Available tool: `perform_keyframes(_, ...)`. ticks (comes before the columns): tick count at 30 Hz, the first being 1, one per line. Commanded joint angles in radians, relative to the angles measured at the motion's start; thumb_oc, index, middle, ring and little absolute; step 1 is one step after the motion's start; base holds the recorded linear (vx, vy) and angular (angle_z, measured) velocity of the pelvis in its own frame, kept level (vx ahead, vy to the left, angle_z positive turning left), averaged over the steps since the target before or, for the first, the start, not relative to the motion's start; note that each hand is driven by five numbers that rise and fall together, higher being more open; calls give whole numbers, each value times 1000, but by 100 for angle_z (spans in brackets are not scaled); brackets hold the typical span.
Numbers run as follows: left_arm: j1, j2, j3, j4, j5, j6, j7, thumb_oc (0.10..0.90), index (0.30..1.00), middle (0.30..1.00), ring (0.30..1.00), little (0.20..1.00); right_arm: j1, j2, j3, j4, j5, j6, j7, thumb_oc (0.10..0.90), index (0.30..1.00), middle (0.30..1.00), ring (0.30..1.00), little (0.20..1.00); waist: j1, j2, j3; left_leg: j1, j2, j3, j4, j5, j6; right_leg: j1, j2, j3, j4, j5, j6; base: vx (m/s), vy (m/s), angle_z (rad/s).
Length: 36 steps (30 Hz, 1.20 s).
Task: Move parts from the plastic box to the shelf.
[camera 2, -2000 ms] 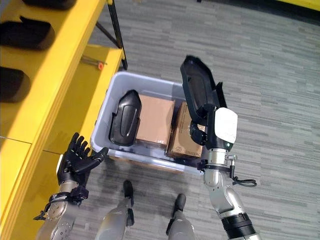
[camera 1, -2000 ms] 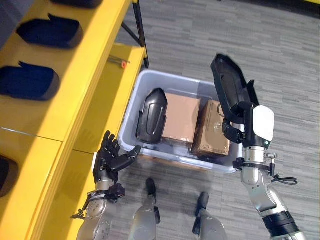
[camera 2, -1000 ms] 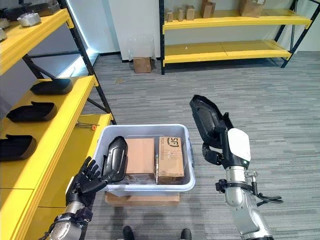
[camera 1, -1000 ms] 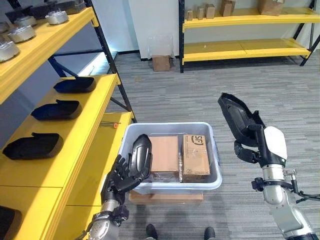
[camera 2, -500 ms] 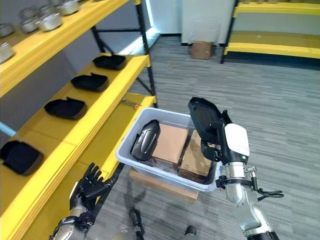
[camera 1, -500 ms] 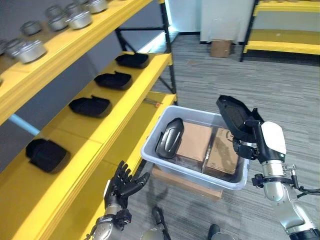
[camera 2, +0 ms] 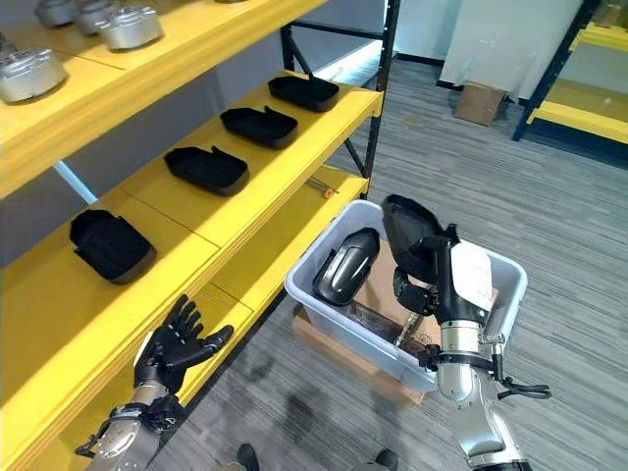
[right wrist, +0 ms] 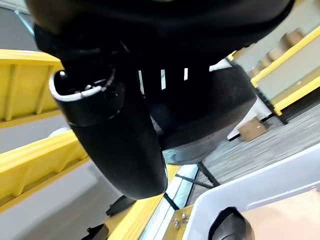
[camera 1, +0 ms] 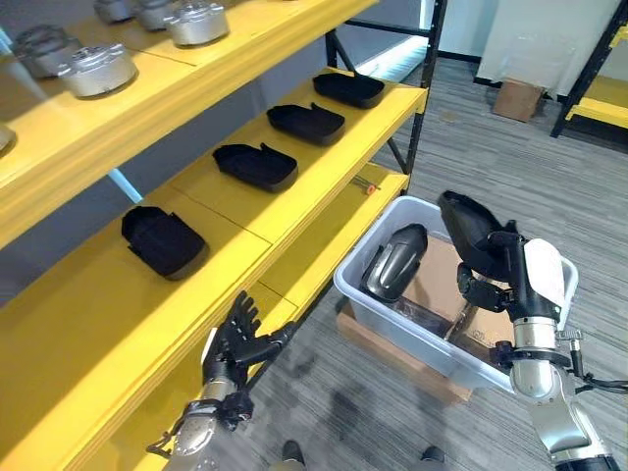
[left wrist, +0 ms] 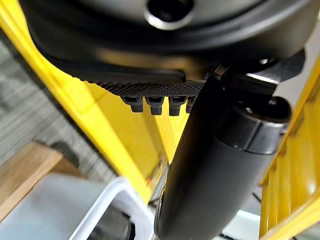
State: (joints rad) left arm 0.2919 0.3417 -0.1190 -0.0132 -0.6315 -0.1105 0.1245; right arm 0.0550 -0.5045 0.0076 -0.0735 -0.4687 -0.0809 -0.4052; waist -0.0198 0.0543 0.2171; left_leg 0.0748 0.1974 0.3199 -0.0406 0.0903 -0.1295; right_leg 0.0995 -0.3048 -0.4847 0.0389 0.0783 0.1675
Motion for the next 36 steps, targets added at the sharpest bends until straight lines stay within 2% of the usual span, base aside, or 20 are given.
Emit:
perform_keyframes(1,-35,-11,29,-115,4,-84,-18,900,1000,1000,1000,1000,-101,-71,-72,-125,-7,-69,-61,400,300,300,300,300,-15,-2,-102,35,54,58,-35,5,-9,-25,60,-10,40,-95,-23,19,137,1)
perform_keyframes(6,-48,-11,22,-111,13,-87,-10,900,1000,1000,1000,1000,-125,-55,-52,-113,-12,-64,-58,400,300,300,300,300,-3,-32,-119,31,14,45,-42,-30,15,-23,29,-8,11,-43,11,8,134,1)
perform_keyframes(9,-57,-9,25,-110,28,-90,6,900,1000,1000,1000,1000,-155,-47,-32,-114,-17,-60,-52,400,300,300,300,300,12,-62,-126,27,-23,27,-43,-62,42,-20,-2,-2,-2,-10,35,11,178,8)
perform_keyframes(12,-58,-4,31,-112,29,-91,8,900,1000,1000,1000,1000,-172,-43,-22,-112,-18,-59,-50,400,300,300,300,300,16,-74,-122,24,-41,21,-43,-72,55,-29,-14,6,3,1,44,-1,115,11)
perform_keyframes(17,-44,-5,45,-118,34,-92,20,900,1000,1000,1000,1000,-181,-22,3,-95,-23,-50,-31,400,300,300,300,300,44,-108,-112,22,-107,-5,-42,-111,103,-26,-69,13,20,68,78,33,190,7)
perform_keyframes(19,-44,2,52,-118,36,-94,26,900,1000,1000,1000,1000,-188,-18,9,-92,-26,-43,-27,400,300,300,300,300,50,-117,-107,12,-128,-19,-42,-116,115,-36,-88,27,33,100,85,2,182,19)
perform_keyframes(21,-43,4,54,-116,39,-91,28,900,1000,1000,1000,1000,-188,-11,12,-91,-28,-39,-22,400,300,300,300,300,51,-121,-109,10,-140,-27,-43,-123,125,-46,-98,39,49,103,85,22,167,30)
perform_keyframes(22,-44,12,58,-114,49,-88,33,900,1000,1000,1000,1000,-185,-4,14,-93,-36,-36,-20,400,300,300,300,300,48,-121,-105,19,-158,-39,-46,-138,143,-62,-113,74,103,113,81,49,199,30)
perform_keyframes(23,-52,21,54,-106,57,-84,36,900,1000,1000,1000,1000,-180,-4,14,-91,-40,-36,-21,400,300,300,300,300,38,-121,-102,21,-165,-53,-47,-145,151,-75,-107,121,134,116,76,13,242,39)
perform_keyframes(24,-60,26,51,-102,62,-85,36,900,1000,1000,1000,1000,-176,-4,11,-90,-42,-37,-18,400,300,300,300,300,26,-123,-96,15,-172,-51,-47,-132,162,-103,-89,176,148,124,51,18,140,41)
perform_keyframes(25,-68,33,44,-94,64,-85,34,900,1000,1000,1000,1000,-169,-9,4,-90,-41,-39,-15,400,300,300,300,300,3,-117,-94,16,-173,-73,-47,-132,167,-132,-31,275,160,103,34,23,135,42)
perform_keyframes(26,-83,41,31,-81,67,-83,30,900,1000,1000,1000,1000,-163,-14,-8,-93,-32,-45,-11,400,300,300,300,300,-20,-107,-91,16,-173,-101,-47,-128,171,-168,52,381,177,63,13,102,135,56)
perform_keyframes(27,-90,42,29,-74,69,-81,22,900,1000,1000,1000,1000,-151,-15,-20,-97,-21,-49,-8,400,300,300,300,300,-25,-99,-88,17,-174,-116,-47,-129,171,-191,93,419,194,37,4,109,128,66)
perform_keyframes(29,-114,40,10,-65,84,-73,7,900,1000,1000,1000,1000,-127,-17,-45,-110,-11,-61,-14,400,300,300,300,300,-49,-85,-81,17,-178,-146,-47,-124,174,-249,164,449,221,-5,-22,90,88,77)
perform_keyframes(30,-120,39,6,-63,88,-72,0,900,1000,1000,1000,1000,-117,-14,-55,-115,-8,-67,-15,400,300,300,300,300,-55,-82,-76,23,-182,-152,-47,-125,175,-275,178,439,217,-6,-25,77,34,56)
perform_keyframes(34,-138,37,-9,-62,90,-72,-7,900,1000,1000,1000,1000,-104,-12,-77,-124,-2,-77,-19,400,300,300,300,300,-78,-81,-65,38,-184,-184,-47,-130,167,-314,185,403,168,15,-18,70,-29,73)
perform_keyframes(35,-145,37,-11,-59,89,-75,-4,900,1000,1000,1000,1000,-106,-12,-80,-125,0,-80,-24,400,300,300,300,300,-85,-84,-62,42,-185,-195,-47,-132,163,-315,191,415,135,21,-13,92,-67,98)
perform_keyframes(36,-149,33,-20,-54,82,-74,-10,900,1000,1000,1000,1000,-77,-8,-97,-133,-1,-85,-31,400,300,300,300,300,-94,-97,-68,50,-191,-215,-44,-143,153,-271,194,456,85,12,-7,114,-105,67)
